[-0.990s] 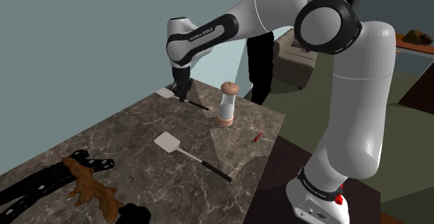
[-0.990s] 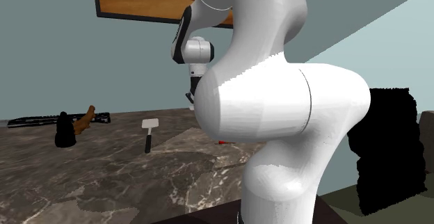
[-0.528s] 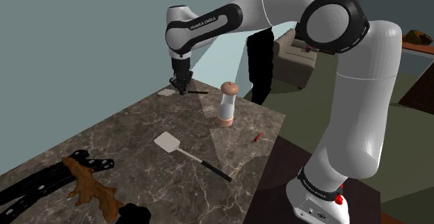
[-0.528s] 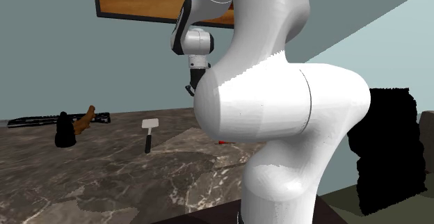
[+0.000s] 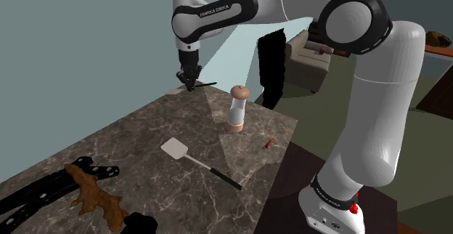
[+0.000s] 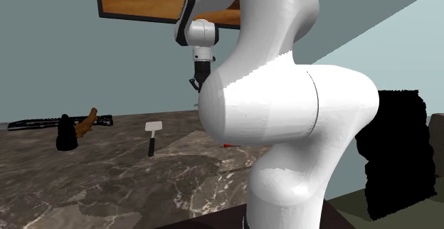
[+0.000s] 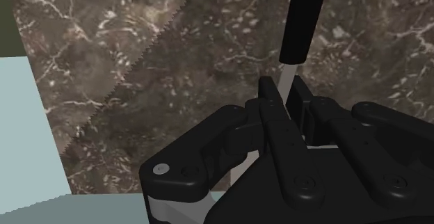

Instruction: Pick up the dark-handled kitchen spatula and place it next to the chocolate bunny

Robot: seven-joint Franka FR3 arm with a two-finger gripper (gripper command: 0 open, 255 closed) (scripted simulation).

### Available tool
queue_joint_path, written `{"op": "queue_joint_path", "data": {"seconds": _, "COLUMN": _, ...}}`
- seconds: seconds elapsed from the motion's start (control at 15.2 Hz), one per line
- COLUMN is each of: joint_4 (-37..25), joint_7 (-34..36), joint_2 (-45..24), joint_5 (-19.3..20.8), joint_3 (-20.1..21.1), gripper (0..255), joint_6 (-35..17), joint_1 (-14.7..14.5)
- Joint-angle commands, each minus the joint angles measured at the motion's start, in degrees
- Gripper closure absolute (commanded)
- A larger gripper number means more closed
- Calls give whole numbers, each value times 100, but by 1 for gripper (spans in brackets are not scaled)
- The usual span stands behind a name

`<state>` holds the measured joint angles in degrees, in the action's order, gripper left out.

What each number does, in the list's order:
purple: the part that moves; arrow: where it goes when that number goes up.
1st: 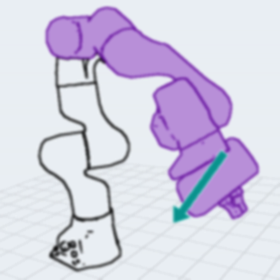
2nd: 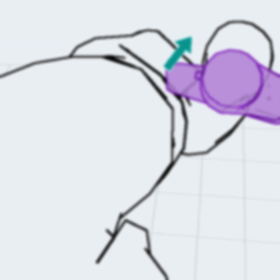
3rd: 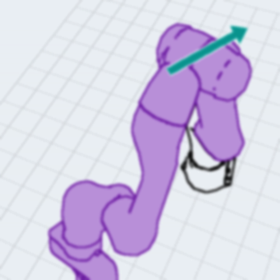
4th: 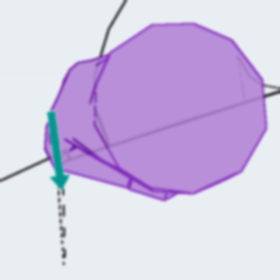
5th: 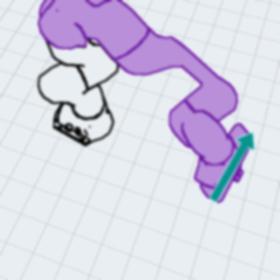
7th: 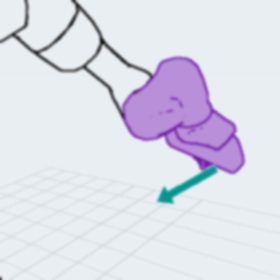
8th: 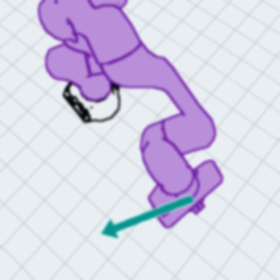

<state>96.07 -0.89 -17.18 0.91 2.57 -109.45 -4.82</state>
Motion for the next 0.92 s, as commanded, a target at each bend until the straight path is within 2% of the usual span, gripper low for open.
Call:
{"op": "queue_joint_path", "data": {"seconds": 0.0, "joint_4": -89, "joint_7": 2, "joint_2": 53, "joint_5": -2, "joint_3": 2, "gripper": 255, "joint_6": 146, "joint_1": -2}}
{"op": "queue_joint_path", "data": {"seconds": 0.86, "joint_4": -932, "joint_7": -6, "joint_2": 168, "joint_5": -10, "joint_3": 6, "gripper": 255, "joint_6": 1103, "joint_1": -5}}
